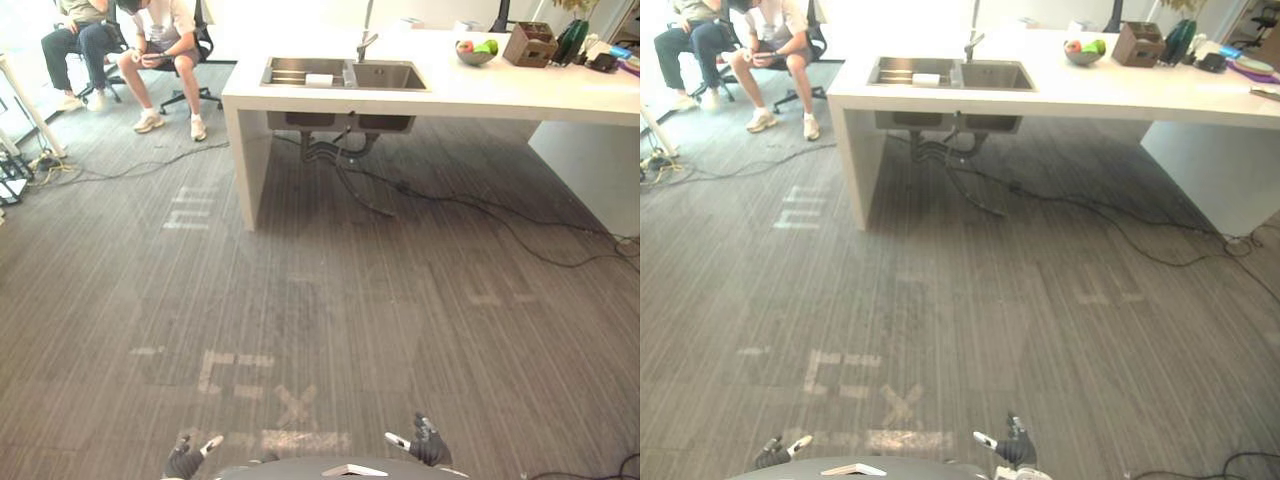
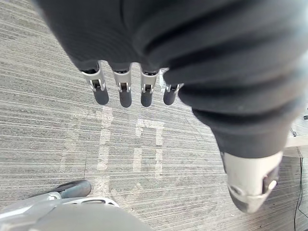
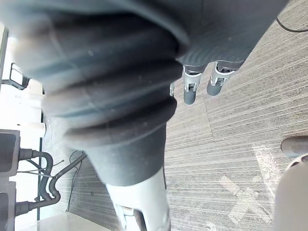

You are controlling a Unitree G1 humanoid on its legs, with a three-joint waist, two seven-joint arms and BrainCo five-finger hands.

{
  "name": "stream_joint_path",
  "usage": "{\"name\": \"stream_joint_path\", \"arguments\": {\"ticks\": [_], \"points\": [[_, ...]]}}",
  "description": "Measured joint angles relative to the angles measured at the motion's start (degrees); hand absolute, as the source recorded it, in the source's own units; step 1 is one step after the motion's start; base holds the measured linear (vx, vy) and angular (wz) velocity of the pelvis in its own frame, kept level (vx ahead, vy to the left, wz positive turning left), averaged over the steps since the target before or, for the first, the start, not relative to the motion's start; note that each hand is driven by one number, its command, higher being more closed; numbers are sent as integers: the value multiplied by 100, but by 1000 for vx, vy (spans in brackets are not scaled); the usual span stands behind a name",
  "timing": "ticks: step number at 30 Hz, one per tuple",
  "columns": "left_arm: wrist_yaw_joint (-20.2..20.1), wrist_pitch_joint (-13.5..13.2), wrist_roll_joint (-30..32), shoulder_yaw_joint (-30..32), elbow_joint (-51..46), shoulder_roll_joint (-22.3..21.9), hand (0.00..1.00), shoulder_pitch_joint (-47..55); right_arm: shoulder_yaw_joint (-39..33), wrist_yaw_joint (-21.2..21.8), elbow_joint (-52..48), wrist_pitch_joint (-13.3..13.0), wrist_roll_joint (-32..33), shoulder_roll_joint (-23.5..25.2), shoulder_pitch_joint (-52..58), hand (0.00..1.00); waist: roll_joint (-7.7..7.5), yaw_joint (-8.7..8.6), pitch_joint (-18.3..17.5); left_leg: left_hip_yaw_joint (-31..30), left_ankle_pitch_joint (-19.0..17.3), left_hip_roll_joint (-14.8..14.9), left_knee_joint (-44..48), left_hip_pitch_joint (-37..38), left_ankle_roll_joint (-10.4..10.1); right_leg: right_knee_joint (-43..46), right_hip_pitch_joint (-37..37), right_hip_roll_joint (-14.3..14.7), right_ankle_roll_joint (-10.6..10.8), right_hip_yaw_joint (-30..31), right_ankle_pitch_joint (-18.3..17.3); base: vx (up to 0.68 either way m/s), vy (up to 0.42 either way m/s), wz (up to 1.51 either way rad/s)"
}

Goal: Walk over to the sink, pick up the cup, carry it to the dishwasher, place the cup inside the dishwasher, then close the dishwasher door

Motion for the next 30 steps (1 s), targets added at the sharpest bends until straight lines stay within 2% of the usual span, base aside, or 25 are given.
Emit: {"name": "stream_joint_path", "arguments": {"ticks": [5, 6, 8, 9, 10, 11, 12, 13, 14, 15, 17, 18, 20, 21, 22, 23, 24, 25, 26, 27, 28, 29, 30], "points": [[-80, -23, -44, -1, 0, 25, 0, 51, -10, 0, 2, 0, 1, 25, 2, 0, -18, 6, -10, 54, -13, -10, 1, 51, 15, 34, 28, -10, -6, 14, 4, 0, 0, -4], [-79, -23, -43, -9, 2, 25, 0, 55, -25, 1, 1, -1, 2, 27, -1, 0, -14, -5, -7, 53, -28, -11, 1, 80, 27, 158, 8, -27, 11, 11, -73, 0, 0, 0], [-80, -23, -44, -18, 3, 26, 0, 66, -52, -2, -6, -17, 14, 25, 2, 0, -44, -37, 22, 4, -94, -24, 1, 104, 38, 806, -222, -116, 93, -15, -453, 16, 23, 12], [-84, -23, -47, -27, 3, 38, 0, 67, -78, -4, -31, -34, 105, 43, 2, 0, -68, -52, 32, -60, -151, -81, 1, 141, 108, 1448, -445, -253, 204, -32, -755, 20, 41, 18], [-79, -26, -65, -32, 1, 35, 0, 67, -96, -7, -54, -43, 144, 45, 28, 0, -60, -56, 37, -65, -172, -108, 1, 162, 137, 1811, -573, -338, 290, -37, -878, 38, 69, 17], [-67, -27, -172, -41, -1, 9, 0, 63, -102, -8, -79, -75, 222, 10, 90, 0, -23, -46, 56, -59, -203, -130, 2, 188, 188, 2689, -948, -470, 436, 8, -997, 50, 70, 10], [-67, -28, -273, -18, -1, 21, 0, 51, -174, -8, -97, -117, 237, -7, 29, 0, 5, -51, 113, -59, -238, -155, 5, 194, 240, 3945, -1541, -659, 246, 11, -979, 41, 57, 8], [-59, -26, -322, 4, -1, 39, 0, 55, -216, -10, -97, -119, 270, 26, 15, 0, -44, -53, 139, -76, -257, -194, 6, 211, 264, 4570, -1844, -774, 88, 20, -920, 51, 4, 12], [-36, -18, -428, 33, -7, 80, 0, 51, -251, -11, -74, -119, 374, 89, 26, 0, -136, -57, 204, -90, -278, -218, 7, 296, 292, 5452, -2255, -888, 64, 107, -943, 84, -35, 17], [-24, -15, -442, 75, -8, 90, 0, 51, -251, -8, -67, -133, 475, 124, 36, 0, -144, -75, 264, -167, -292, -183, 8, 382, 293, 5630, -2379, -871, 131, 133, -1137, 128, -49, 24], [27, -13, -428, 210, -7, 83, 0, 44, -253, -7, -66, -146, 625, 178, 21, 0, -180, -128, 288, -240, -331, -130, 16, 402, 274, 5160, -2441, -842, 179, 126, -1290, 176, -56, 24], [57, -13, -411, 345, -6, 47, 0, -8, -266, 1, -65, -147, 811, 200, 30, 0, -172, -131, 374, -306, -418, -46, 122, 407, 212, 4407, -2464, -794, 187, 124, -1303, 234, -85, 22], [72, -13, -402, 478, -6, -12, 0, -119, -356, 4, -69, -157, 1044, 233, 37, 0, -110, -144, 563, -379, -672, 144, 495, 322, 115, 3729, -2467, -690, 186, 147, -1222, 247, -121, 17], [77, -15, -361, 506, -10, -60, 0, -195, -496, 7, -81, -169, 1185, 275, 64, 0, -17, -139, 673, -390, -999, 397, 870, 261, -9, 3072, -2530, -547, 231, 188, -940, 239, -137, 3], [69, -16, -297, 535, -33, -64, 0, -202, -531, 19, -112, -182, 1214, 284, 114, 0, -15, -141, 684, -391, -1210, 502, 1082, 204, -123, 2775, -2599, -510, 267, 231, -786, 241, -141, -2], [56, -16, -261, 588, -68, -64, 0, -205, -527, 31, -129, -211, 1220, 304, 157, 0, -34, -140, 684, -394, -1362, 552, 1240, 185, -181, 2646, -2652, -508, 295, 293, -711, 233, -160, 0], [51, -15, -212, 704, -175, -65, 0, -230, -538, 59, -172, -233, 1225, 380, 216, 0, -92, -133, 716, -434, -1683, 617, 1580, 195, -300, 2585, -2711, -542, 276, 393, -637, 349, -275, 15], [48, -16, -196, 789, -274, -89, 0, -237, -606, 58, -280, -220, 1233, 453, 369, 0, -107, -153, 711, -527, -2006, 685, 1917, 206, -392, 2690, -2737, -619, 241, 482, -624, 490, -408, 26], [48, -17, -196, 840, -320, -104, 0, -237, -656, 64, -313, -211, 1233, 490, 427, 0, -111, -166, 705, -567, -2179, 718, 2053, 234, -433, 2824, -2731, -650, 182, 477, -667, 593, -481, 27], [65, -22, -199, 970, -402, -206, 0, -207, -705, 78, -317, -199, 1232, 480, 474, 0, -52, -167, 689, -589, -2514, 844, 2159, 447, -568, 3277, -2727, -631, 160, 463, -614, 666, -491, 25], [69, -22, -201, 1021, -396, -344, 0, -119, -752, 160, -320, -180, 1220, 411, 539, 0, 52, -212, 601, -599, -2615, 1037, 2234, 593, -656, 3567, -2735, -483, 125, 369, -812, 618, -378, 17], [67, -29, -198, 1068, -394, -411, 0, -83, -773, 181, -321, -132, 1215, 322, 535, 0, 183, -234, 512, -694, -2607, 1152, 2470, 544, -662, 3681, -2749, -368, 49, 277, -1015, 674, -364, -1], [56, -90, -201, 1154, -422, -507, 0, -53, -780, 206, -315, -82, 1193, 206, 434, 0, 387, -229, 404, -755, -2406, 1336, 3471, 126, -616, 3876, -2732, -213, -112, 256, -1300, 720, -361, -12]]}}
